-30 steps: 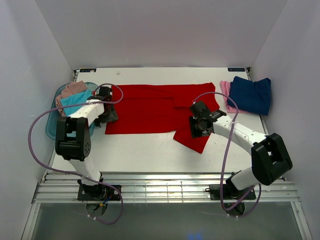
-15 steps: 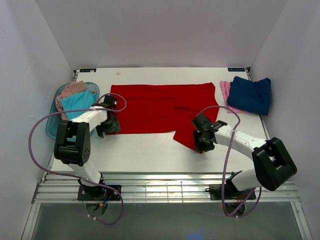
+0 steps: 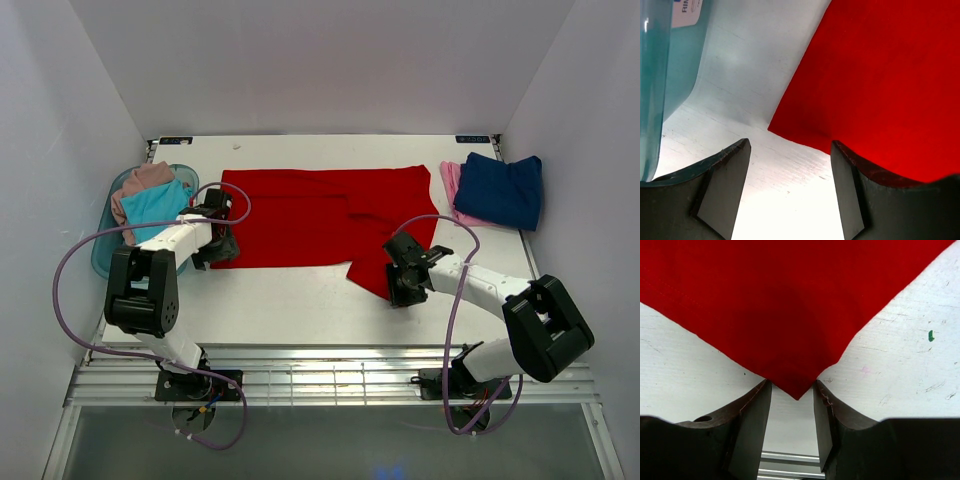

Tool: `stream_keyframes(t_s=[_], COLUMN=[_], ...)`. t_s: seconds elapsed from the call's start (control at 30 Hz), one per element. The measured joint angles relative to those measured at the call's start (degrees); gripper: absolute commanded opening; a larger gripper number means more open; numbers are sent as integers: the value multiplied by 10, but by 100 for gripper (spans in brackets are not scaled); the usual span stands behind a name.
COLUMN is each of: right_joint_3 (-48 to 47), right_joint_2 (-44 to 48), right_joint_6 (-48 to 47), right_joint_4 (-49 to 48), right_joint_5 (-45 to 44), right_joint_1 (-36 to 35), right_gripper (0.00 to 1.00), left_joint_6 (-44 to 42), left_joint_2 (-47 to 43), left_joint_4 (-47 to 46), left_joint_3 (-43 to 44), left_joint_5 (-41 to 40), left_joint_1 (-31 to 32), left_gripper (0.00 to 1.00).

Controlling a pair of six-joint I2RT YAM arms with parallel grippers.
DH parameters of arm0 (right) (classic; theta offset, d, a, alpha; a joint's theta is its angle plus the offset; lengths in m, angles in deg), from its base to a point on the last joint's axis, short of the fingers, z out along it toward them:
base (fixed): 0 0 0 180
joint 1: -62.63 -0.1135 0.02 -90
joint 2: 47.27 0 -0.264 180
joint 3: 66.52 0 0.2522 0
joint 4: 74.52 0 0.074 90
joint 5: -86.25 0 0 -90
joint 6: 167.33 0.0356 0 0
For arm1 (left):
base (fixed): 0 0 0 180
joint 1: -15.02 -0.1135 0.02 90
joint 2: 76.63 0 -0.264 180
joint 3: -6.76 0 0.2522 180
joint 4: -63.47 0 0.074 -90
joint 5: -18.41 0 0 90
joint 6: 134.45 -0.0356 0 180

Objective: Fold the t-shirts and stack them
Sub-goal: Grap the side of the flattened tshirt closest away from the robot with both arms

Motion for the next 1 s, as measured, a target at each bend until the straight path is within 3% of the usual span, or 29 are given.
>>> stream_keyframes(t_s=[0.07,0.2,0.23,0.57,1.0], right_joint_3=[0,0,0,0,0], right_joint_2=[0,-2,-3,-2,-2], right_joint_6=[0,-2,-1,0,0], right_joint_4=[-5,-10,-12,-14,-14], right_joint_5=[-1,-5,-5,-5,-7], right_joint_1=[0,0,0,0,0], right_gripper=[44,16,14,11,11], left_joint_6=[0,0,0,0,4], left_joint_2=[0,0,0,7,10], left_joint_4=[-3,-16,-19,-42,-63], left_joint_3=[0,-4,-6,-15,-26], left_joint_5=[-1,-5,-6,-7,-9], left_joint_1=[0,0,0,0,2], left_gripper=[75,75,75,72,53])
